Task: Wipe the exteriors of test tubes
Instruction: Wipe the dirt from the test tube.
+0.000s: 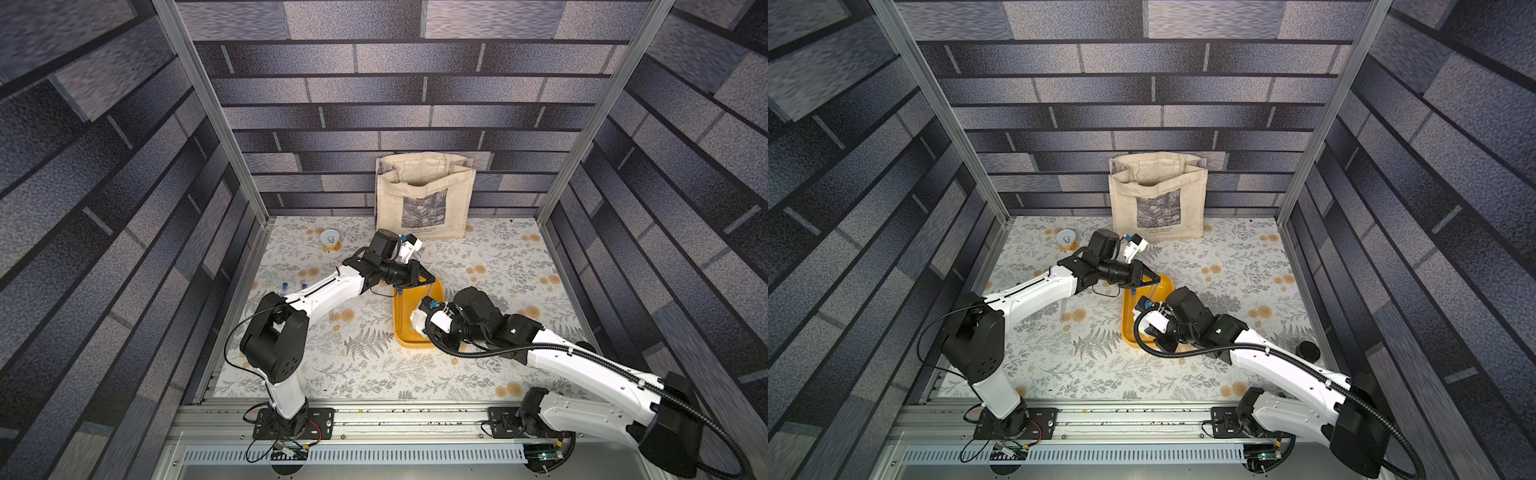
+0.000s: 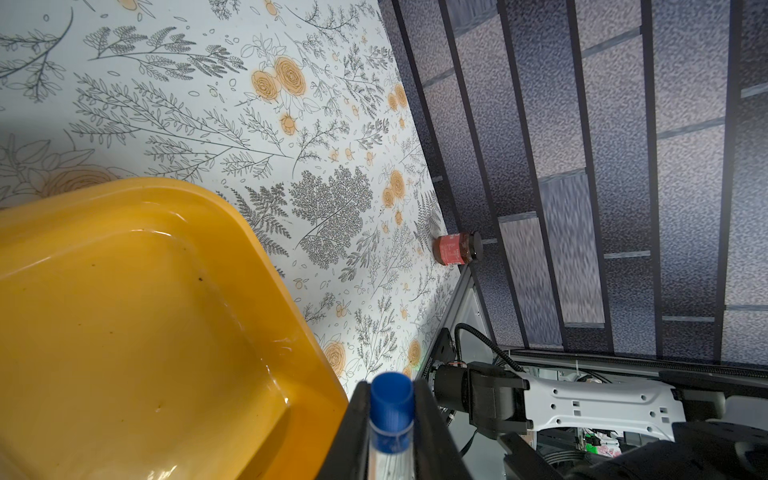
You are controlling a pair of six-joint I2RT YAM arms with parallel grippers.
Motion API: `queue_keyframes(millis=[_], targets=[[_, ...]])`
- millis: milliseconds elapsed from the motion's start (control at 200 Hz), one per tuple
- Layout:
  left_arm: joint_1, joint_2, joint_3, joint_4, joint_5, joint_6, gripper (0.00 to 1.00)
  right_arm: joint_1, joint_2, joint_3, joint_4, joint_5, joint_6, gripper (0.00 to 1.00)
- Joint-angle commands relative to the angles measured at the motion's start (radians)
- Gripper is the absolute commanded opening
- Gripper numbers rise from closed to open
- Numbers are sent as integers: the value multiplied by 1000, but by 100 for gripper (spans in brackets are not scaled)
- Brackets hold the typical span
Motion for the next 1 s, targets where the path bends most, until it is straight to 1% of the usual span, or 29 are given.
queue_keyframes(millis=[0, 140, 381, 516, 611, 721, 992], targets=[[9, -33, -8, -16, 12, 26, 17, -16, -18, -7, 9, 26, 33, 0], [11, -39, -14, -15, 9, 26, 16, -55, -9, 6, 20, 16, 47, 0], [13, -46, -18, -15, 10, 26, 16, -130, 53, 67, 27, 6, 48, 0], [14, -50, -23, -16, 9, 26, 16, -142, 73, 92, 26, -15, 30, 0], [15, -52, -24, -13, 6, 26, 16, -138, 70, 85, 20, -59, 18, 0], [19, -60, -30, -12, -6, 27, 16, -117, 34, 54, 22, -68, 5, 0], [33, -80, -46, -7, -20, 28, 16, 3, -12, 5, 10, -25, 28, 0]])
